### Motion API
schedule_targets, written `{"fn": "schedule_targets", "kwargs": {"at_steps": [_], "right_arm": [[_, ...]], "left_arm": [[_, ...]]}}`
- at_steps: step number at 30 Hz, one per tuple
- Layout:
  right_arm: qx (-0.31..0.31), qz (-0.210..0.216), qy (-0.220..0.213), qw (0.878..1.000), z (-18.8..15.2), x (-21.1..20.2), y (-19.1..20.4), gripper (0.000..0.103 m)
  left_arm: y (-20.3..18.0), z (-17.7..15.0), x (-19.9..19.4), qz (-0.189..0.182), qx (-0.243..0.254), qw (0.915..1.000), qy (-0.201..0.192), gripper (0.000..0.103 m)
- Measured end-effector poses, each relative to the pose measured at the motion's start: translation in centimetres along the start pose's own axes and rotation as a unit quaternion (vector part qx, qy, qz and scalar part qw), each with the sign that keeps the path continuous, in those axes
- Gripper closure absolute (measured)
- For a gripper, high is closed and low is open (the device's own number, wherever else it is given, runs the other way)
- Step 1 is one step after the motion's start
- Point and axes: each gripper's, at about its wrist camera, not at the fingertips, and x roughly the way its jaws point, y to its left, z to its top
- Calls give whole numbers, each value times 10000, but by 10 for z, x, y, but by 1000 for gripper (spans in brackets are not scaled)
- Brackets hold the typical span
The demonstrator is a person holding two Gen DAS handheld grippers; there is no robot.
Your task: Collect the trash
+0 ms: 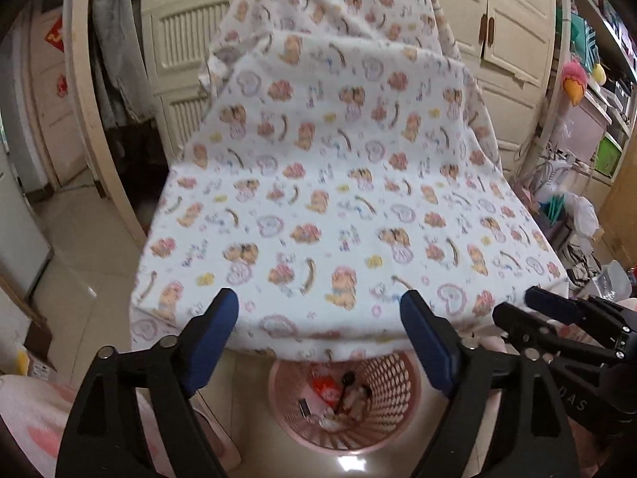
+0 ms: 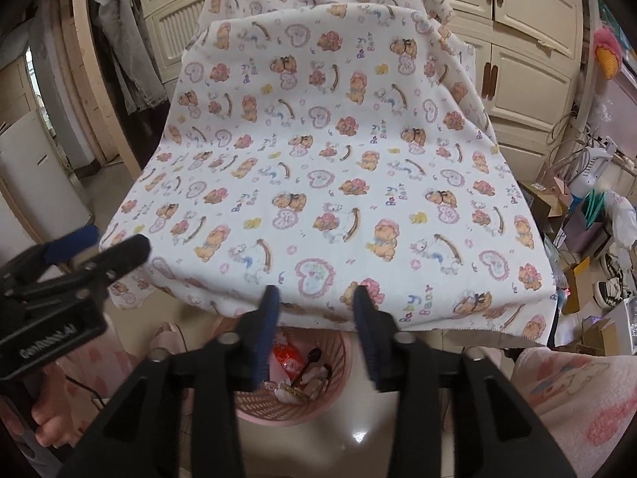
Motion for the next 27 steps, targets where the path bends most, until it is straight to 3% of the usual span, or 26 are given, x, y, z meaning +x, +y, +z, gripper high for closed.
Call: {"fn": "schedule_targets", "kwargs": {"at_steps": [2,3,9,14,27], "right_arm": [[28,-57,-83,9999,1,-1,-1,30],[76,-85,-139,9998,1,-2,-3,25],[393,-217,-230,9987,4,-2,-17,15],[451,-333,-353,9978,5,-6,-20,2],[192,-682,-478,9963,5,-9,-16,0]], "left_arm": [[3,2,-2,-7,-73,9999,-96,15],[4,2,-2,-39,-121,9998,-122,12],[2,3,-9,-81,-88,9994,-317,1],[-5,3,-9,-82,16,9994,-348,1],[5,5,-9,-41,-191,9994,-284,1]]}}
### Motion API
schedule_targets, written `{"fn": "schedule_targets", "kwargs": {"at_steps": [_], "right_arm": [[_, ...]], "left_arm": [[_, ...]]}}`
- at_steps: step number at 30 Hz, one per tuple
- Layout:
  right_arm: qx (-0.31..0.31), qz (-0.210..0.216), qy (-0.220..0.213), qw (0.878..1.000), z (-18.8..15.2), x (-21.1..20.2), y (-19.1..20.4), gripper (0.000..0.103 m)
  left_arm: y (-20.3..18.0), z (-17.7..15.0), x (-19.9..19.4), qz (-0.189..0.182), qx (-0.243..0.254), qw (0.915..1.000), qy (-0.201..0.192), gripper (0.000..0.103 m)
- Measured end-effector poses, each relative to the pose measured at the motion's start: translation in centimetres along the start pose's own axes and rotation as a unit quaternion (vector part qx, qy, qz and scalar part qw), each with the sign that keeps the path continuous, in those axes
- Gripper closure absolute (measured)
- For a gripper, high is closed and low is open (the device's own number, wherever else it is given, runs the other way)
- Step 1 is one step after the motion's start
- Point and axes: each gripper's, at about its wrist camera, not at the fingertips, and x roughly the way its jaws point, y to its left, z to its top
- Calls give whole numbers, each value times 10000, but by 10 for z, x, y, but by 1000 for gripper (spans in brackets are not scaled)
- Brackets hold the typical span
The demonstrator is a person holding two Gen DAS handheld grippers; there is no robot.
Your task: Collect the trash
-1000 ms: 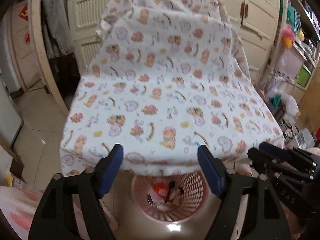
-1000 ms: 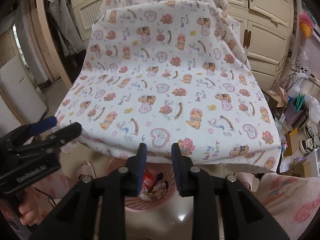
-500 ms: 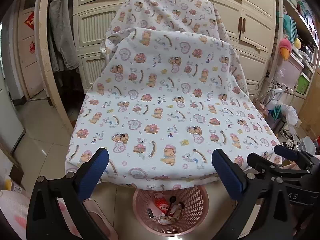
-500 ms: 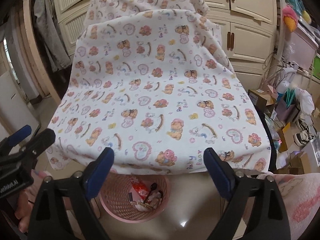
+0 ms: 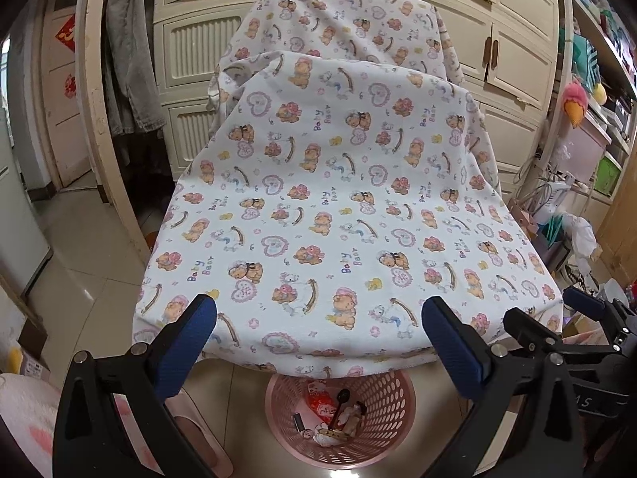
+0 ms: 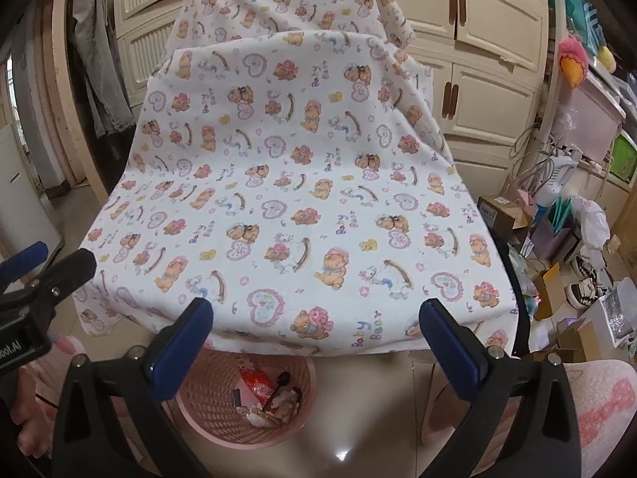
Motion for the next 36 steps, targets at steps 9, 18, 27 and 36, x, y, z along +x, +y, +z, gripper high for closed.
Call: {"fn": "schedule_targets", "kwargs": {"at_steps": [9,18,27,36], "right_arm": [[42,-32,-47,10000,1,-2,0,0],[58,-17,-8,10000,0,-1,0,0],[91,3,81,9999,-1,1,0,0],[115,-2,133,9998,-1,3,0,0]], "left_arm": [[0,0,-1,67,51,10000,-39,1],[0,-1,0,82,43,10000,-8,1],[1,-2,2,103,62,9999,45,1],[-2,-2,6,101,96,9998,104,1]]}}
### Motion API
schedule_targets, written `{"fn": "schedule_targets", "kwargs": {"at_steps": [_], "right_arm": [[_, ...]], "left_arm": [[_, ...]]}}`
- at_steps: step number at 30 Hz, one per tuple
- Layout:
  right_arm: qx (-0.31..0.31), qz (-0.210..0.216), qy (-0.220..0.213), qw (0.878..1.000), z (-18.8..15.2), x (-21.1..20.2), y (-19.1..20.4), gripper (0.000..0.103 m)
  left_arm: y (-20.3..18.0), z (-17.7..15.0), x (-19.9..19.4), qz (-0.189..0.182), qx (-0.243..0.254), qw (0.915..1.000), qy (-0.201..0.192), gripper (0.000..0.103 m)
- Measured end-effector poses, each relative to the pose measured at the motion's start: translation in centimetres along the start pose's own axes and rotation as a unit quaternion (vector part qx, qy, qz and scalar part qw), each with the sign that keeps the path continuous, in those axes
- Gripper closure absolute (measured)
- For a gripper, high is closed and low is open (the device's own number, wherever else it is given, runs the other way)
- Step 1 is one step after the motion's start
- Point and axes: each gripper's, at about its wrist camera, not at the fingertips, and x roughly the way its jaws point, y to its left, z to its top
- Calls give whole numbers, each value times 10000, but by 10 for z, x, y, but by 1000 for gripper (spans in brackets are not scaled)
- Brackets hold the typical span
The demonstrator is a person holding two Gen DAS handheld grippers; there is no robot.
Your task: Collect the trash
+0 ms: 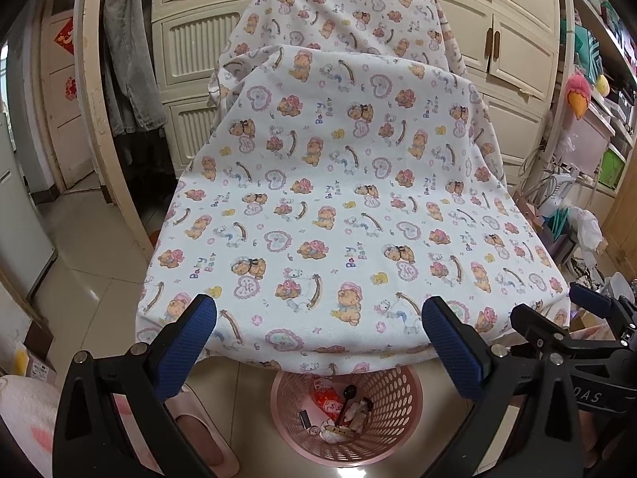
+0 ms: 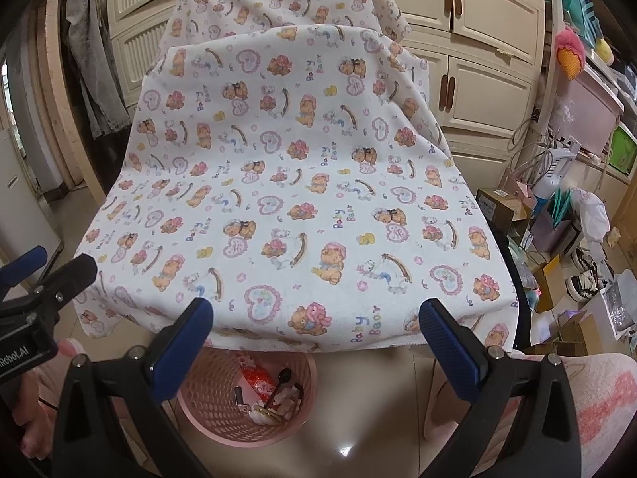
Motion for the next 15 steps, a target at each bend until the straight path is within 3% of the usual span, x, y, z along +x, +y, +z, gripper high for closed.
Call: {"fn": "schedule_targets", "kwargs": {"at_steps": [15], "right_arm": [[-38,-8,94,9999,-1,4,2,0]], "left_arm": [[-3,-2,4,75,91,9999,36,1]]}}
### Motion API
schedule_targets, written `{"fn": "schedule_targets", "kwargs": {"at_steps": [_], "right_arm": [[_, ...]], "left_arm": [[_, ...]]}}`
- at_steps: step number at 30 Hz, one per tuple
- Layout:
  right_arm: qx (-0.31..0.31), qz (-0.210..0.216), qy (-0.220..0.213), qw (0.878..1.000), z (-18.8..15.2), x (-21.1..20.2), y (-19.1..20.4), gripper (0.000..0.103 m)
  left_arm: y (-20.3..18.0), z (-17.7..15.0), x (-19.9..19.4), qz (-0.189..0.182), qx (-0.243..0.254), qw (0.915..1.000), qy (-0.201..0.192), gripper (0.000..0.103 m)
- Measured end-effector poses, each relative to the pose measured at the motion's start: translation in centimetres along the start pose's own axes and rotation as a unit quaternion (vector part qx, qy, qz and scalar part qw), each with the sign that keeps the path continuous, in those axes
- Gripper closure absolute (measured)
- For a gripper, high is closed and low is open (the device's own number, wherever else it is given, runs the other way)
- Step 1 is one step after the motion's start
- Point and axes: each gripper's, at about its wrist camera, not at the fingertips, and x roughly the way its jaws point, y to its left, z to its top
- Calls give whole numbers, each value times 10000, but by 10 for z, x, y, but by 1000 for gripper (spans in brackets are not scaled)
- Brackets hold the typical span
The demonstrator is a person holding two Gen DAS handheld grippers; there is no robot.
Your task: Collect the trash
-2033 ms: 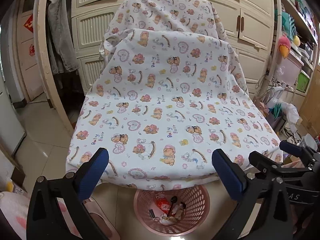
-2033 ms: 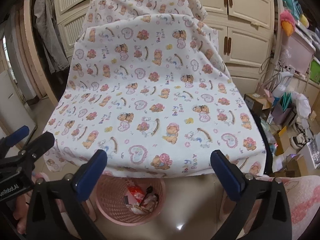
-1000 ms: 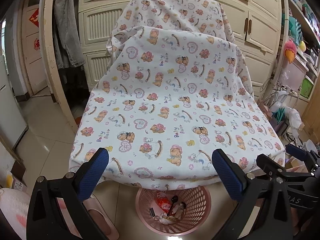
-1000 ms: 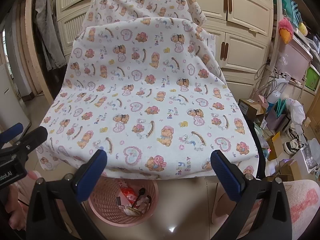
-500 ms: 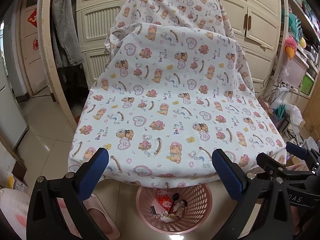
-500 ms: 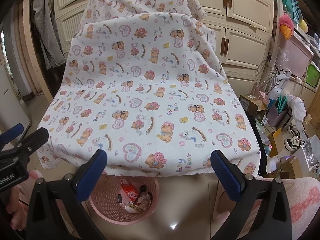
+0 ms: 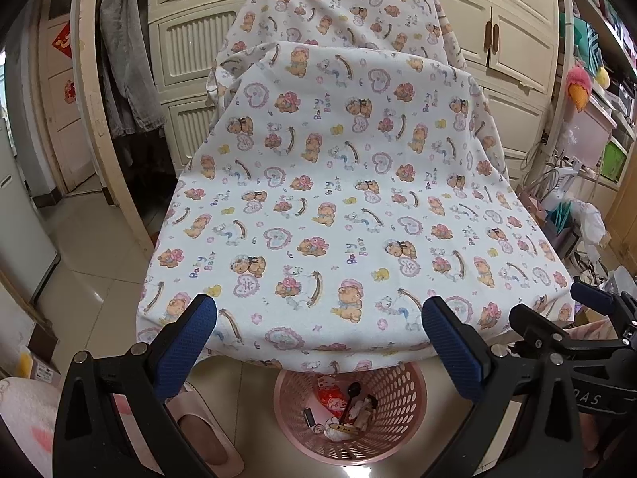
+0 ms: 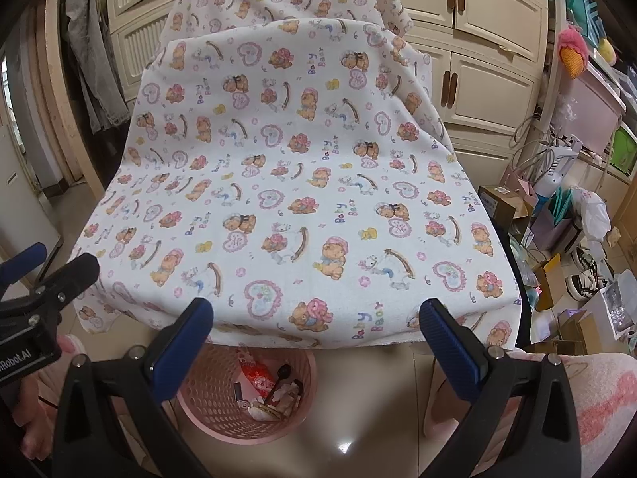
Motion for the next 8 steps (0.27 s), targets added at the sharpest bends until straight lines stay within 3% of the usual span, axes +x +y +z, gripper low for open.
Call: {"fn": "schedule_targets", "kwargs": {"at_steps": [8], "right_arm": [[1,-25,26,10000,0,1,0,0]], "left_arm": [[-1,0,0,27,-6,10000,21,1]]}}
